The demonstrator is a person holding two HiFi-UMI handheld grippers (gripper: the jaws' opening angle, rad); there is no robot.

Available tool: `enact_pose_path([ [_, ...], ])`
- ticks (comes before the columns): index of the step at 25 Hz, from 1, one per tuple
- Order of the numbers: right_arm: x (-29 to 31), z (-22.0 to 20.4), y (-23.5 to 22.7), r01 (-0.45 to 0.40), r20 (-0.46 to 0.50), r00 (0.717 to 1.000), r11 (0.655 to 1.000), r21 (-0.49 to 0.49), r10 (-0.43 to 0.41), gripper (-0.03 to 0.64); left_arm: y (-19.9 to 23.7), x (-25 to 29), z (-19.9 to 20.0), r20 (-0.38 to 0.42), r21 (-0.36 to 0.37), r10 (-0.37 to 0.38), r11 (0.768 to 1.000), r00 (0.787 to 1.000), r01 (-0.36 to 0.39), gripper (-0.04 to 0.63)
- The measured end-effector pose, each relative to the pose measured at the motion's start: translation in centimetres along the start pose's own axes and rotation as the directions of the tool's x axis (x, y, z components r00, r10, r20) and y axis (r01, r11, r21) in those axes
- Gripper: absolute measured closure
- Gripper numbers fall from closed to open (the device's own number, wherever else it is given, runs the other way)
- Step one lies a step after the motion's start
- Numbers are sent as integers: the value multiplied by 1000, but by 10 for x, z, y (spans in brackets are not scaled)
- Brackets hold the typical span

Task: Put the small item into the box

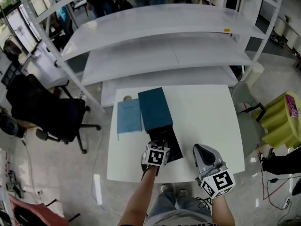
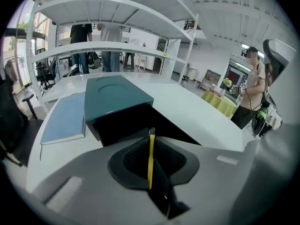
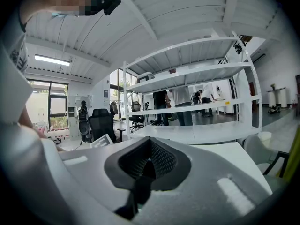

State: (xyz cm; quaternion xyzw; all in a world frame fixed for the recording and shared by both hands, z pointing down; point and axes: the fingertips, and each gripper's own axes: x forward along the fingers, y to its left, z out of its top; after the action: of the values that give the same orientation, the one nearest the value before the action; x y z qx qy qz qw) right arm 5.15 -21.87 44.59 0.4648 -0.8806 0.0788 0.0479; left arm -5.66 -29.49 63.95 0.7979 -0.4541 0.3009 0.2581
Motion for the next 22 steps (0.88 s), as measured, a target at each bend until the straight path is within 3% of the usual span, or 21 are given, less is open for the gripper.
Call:
enact_pose_path([
  [12,-1,1,-1,-6,2,1000,1000,-2,6,614,-3,11,-8,-143,97,52,995,988,-38,532],
  [22,-2,4,-1,-11,8,1000,1000,-1,11,614,-7,20,-15,-221,212,121,974,968,-74,531],
])
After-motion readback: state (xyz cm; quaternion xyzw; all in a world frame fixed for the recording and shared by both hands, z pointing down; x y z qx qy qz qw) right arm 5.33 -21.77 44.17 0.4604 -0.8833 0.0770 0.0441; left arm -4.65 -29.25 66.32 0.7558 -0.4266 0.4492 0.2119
